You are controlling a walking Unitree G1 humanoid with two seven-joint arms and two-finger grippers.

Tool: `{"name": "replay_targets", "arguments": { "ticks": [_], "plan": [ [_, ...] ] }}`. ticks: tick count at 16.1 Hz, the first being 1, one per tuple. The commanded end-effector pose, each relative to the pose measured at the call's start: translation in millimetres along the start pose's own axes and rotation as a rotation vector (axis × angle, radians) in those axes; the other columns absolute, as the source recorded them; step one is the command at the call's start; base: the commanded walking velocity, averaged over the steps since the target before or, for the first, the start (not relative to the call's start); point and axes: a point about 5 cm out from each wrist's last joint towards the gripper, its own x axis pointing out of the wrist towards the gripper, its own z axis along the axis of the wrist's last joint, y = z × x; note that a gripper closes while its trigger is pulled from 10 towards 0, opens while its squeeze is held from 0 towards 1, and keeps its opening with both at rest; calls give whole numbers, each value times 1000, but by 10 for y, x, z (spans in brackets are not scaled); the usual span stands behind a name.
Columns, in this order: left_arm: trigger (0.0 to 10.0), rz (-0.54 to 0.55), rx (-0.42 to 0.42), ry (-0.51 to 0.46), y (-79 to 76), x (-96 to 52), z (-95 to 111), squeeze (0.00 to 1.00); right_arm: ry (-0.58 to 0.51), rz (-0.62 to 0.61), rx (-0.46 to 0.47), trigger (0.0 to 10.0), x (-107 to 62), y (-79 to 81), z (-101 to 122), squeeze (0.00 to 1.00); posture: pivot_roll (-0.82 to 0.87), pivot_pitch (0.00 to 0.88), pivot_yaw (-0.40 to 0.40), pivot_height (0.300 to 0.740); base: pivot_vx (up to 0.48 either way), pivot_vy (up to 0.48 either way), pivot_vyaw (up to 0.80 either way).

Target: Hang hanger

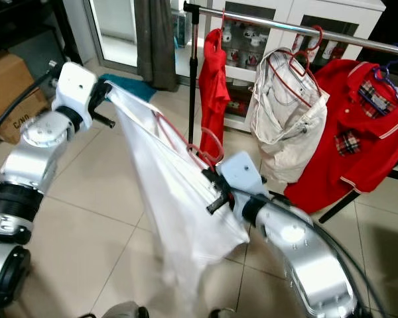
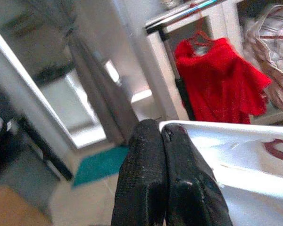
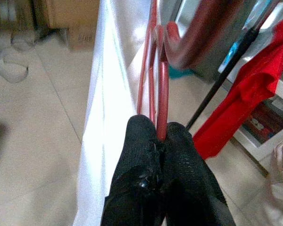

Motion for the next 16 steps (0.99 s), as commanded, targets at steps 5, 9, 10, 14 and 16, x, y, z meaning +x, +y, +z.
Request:
{"name": "replay_targets", "arguments": {
  "ticks": [5,9,10,14,16],
  "plan": [
    [0,-158,123,-3,-226,77,104,0,29,193,-85,0,54,169,89,0,35,27,-17,740,0,0,0],
    [0,-162,178,70,-287,104,-53,0,-45,216,-58,0,30,134,235,0,23,27,-9,740,0,0,0],
    [0,-113,192,87,-208,111,-71,0,-53,264,-68,0,-38,152,216,0,22,27,-7,740,0,0,0],
    [0,115,145,152,294,86,-143,0,-91,441,-9,0,-406,209,142,0,15,25,5,740,0,0,0],
    [0,115,-50,142,309,76,-249,0,-131,452,31,0,-441,204,167,0,13,23,6,740,0,0,0]
  ]
}}
